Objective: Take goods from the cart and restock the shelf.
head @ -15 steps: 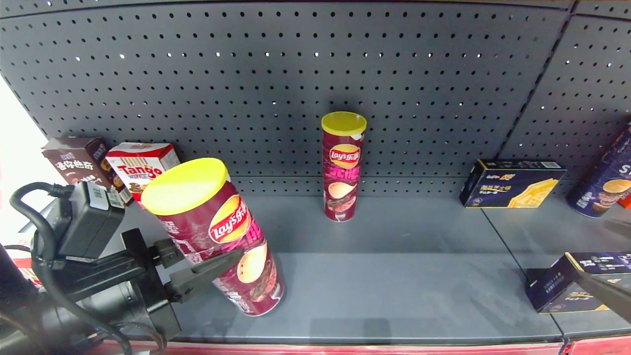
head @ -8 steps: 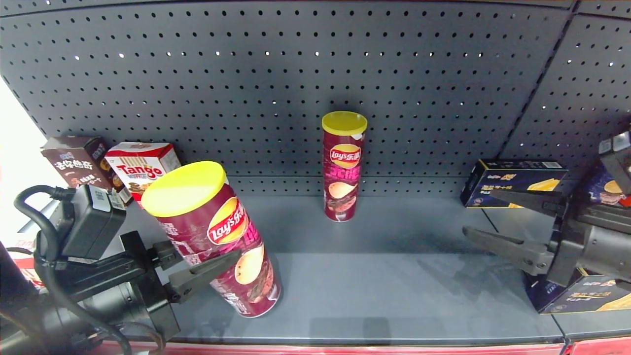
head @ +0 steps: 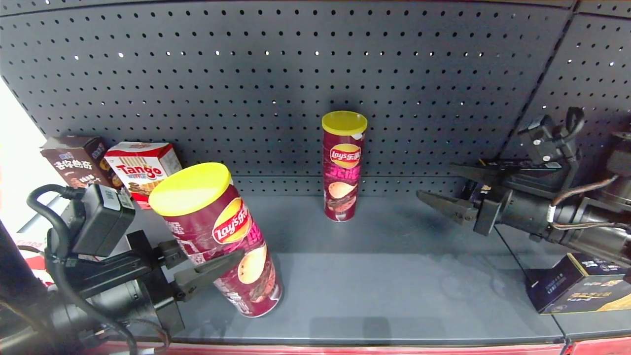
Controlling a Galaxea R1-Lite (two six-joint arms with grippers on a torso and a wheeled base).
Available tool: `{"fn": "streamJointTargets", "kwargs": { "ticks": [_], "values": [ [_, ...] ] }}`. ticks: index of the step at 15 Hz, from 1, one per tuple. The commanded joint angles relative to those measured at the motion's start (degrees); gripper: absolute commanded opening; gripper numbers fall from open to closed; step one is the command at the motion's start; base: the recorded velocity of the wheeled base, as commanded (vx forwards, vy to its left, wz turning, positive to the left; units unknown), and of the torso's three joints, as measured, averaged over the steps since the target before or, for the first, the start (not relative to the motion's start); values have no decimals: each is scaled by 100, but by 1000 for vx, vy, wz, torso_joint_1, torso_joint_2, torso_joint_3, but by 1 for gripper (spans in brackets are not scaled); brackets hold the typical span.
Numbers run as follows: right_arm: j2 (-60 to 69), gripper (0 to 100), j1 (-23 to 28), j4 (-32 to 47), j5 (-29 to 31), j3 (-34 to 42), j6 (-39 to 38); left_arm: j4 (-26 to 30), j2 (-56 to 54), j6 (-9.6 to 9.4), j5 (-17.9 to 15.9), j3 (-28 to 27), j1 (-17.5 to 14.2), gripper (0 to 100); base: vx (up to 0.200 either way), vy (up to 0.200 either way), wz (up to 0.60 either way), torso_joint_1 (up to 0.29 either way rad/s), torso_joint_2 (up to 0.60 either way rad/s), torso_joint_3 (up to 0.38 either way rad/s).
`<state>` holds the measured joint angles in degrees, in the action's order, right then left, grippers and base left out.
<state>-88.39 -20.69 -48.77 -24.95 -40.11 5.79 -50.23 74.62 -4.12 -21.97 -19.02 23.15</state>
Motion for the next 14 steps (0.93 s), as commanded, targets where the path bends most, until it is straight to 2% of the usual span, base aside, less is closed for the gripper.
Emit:
{"fn": "streamJointTargets", "kwargs": {
  "ticks": [1,6,12,14],
  "values": [
    [-530,100,-102,-53,-106,-261,-8,-5,18,-1,-1,30,-3,0,0,0,0,0,0,0],
    [-582,100,-383,114,-458,-516,-17,-14,9,-1,-9,47,5,0,0,0,0,0,0,0],
    [-802,100,-392,35,-1425,-779,19,-31,0,-1,-18,30,5,0,0,0,0,0,0,0],
    [-881,100,-401,-9,-1521,-858,19,-31,0,-1,-27,3,5,0,0,0,0,0,0,0]
  ]
}}
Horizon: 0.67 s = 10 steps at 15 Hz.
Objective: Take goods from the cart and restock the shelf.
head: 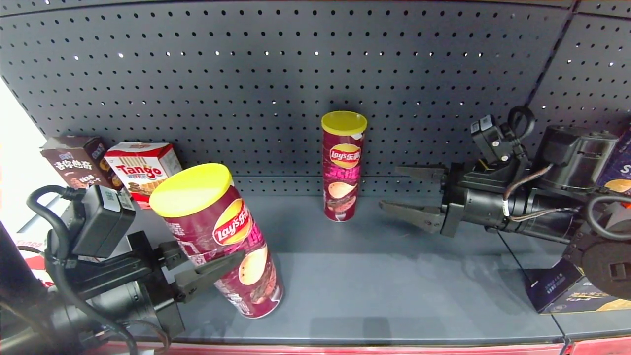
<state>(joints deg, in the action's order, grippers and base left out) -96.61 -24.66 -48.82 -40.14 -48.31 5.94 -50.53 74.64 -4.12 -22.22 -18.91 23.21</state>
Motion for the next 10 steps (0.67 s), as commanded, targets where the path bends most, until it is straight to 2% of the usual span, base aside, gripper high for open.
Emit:
{"fn": "streamJointTargets", "kwargs": {
  "ticks": [1,10],
  "values": [
    [-165,100,-4,-66,-46,-170,4,-9,-2,8,-1,-16,-1,0,0,0,0,0,0,0],
    [-1062,100,5,-119,-46,-970,470,-9,6,8,-1,-43,-1,0,0,0,0,0,0,0]
  ]
}}
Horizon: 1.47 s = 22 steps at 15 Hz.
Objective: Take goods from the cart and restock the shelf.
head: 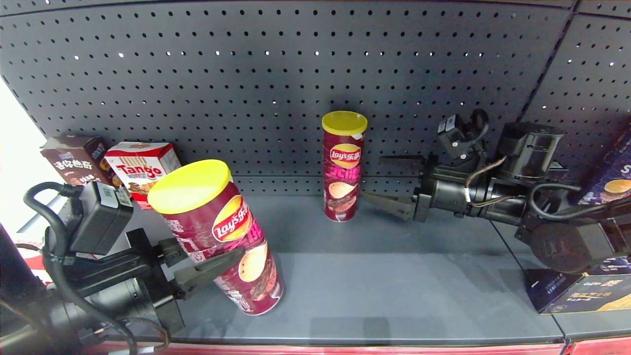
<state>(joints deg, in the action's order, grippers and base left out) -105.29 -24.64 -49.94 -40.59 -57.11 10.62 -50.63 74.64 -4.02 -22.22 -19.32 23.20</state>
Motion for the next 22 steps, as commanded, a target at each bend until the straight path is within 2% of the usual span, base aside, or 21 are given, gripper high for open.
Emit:
{"fn": "streamJointTargets", "kwargs": {
  "ticks": [1,16,18,22],
  "values": [
    [-255,100,-6,-6,-10,-151,2,9,6,-2,-1,-1,0,0,0,0,0,0,0,0],
    [-1169,100,-68,-147,-27,-643,2,9,15,16,-1,-72,-8,0,0,0,0,0,0,0],
    [-1319,100,-76,-138,-27,-801,2,0,15,95,8,-72,-8,0,0,0,0,0,0,0],
    [-1556,100,-111,-121,-27,-1047,2,0,15,112,8,-72,-8,0,0,0,0,0,0,0]
  ]
}}
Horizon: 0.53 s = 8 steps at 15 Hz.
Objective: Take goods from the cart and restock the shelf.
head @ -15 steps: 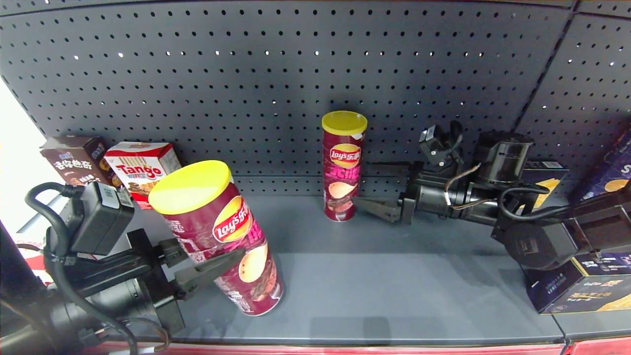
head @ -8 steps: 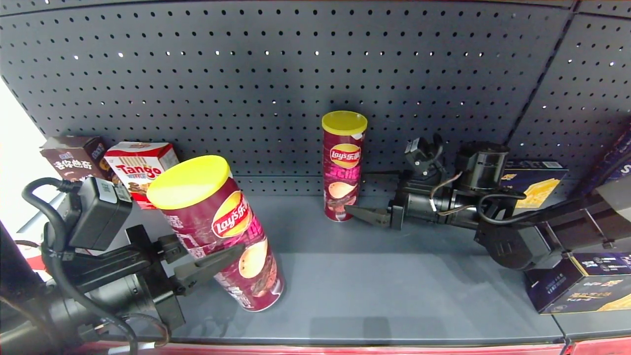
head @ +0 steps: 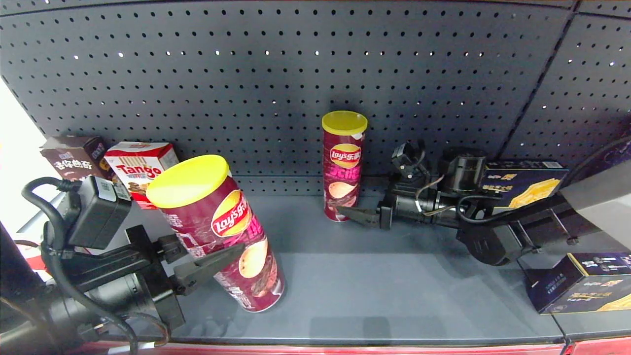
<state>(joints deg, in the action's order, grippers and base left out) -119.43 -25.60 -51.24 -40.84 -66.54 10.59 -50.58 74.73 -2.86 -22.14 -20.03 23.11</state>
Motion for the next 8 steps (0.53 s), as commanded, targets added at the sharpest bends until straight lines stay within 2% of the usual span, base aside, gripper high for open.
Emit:
{"fn": "streamJointTargets", "kwargs": {
  "ticks": [1,8],
  "values": [
    [-159,100,-33,17,-3,-167,4,-5,7,-4,-1,-1,0,0,0,0,0,0,0,0],
    [-397,100,-209,61,50,-483,-13,-5,7,-4,-1,25,0,0,0,0,0,0,0,0]
  ]
}}
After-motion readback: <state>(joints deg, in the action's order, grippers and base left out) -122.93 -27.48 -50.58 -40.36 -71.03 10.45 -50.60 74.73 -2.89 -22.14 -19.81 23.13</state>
